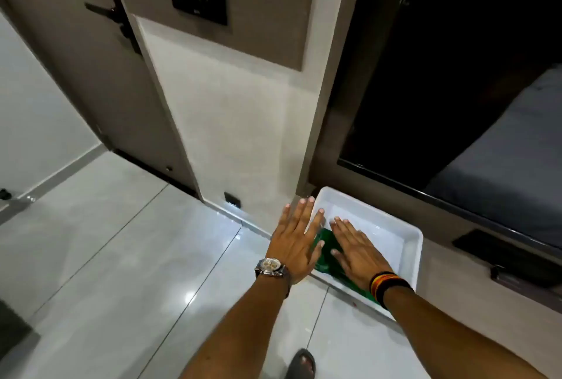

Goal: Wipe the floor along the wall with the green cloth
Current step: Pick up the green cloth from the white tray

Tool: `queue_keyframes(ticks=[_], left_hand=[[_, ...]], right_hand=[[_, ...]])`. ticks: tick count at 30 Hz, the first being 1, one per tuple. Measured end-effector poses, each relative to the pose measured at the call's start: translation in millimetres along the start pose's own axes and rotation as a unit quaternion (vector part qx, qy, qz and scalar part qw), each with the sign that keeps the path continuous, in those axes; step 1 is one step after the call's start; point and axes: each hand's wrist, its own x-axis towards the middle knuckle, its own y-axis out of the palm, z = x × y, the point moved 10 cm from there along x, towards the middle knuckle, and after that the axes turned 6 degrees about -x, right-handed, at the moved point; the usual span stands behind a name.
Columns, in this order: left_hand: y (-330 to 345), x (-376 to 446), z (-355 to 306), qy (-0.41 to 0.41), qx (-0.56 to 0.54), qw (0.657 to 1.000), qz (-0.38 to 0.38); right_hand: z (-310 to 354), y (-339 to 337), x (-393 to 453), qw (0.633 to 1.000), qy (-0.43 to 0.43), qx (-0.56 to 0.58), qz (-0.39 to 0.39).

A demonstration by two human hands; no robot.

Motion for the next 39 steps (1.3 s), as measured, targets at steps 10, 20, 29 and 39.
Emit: queue_keyframes(ticks=[10, 20, 29, 39], left_hand=[[52.8, 10.7, -1.1, -0.05, -0.027, 0.998, 0.042], [5.8, 26.3, 30.5, -0.048, -0.03, 0.998, 0.005], [-58.6, 13.1, 167.1, -0.087, -0.017, 0.995, -0.044], [-31.9, -61.7, 347.5, -0.089, 0.022, 0.995, 0.041]], right_hand=[[-25.6, 74.8, 22.1, 0.991, -0.086, -0.068, 0.081], [-7.4, 6.7, 24.3, 0.998, -0.02, 0.06, -0.011], [110.7, -79.7, 121.3, 0.981, -0.027, 0.124, -0.149], [245.9, 23.2, 257.4, 0.994, 0.005, 0.102, -0.047]])
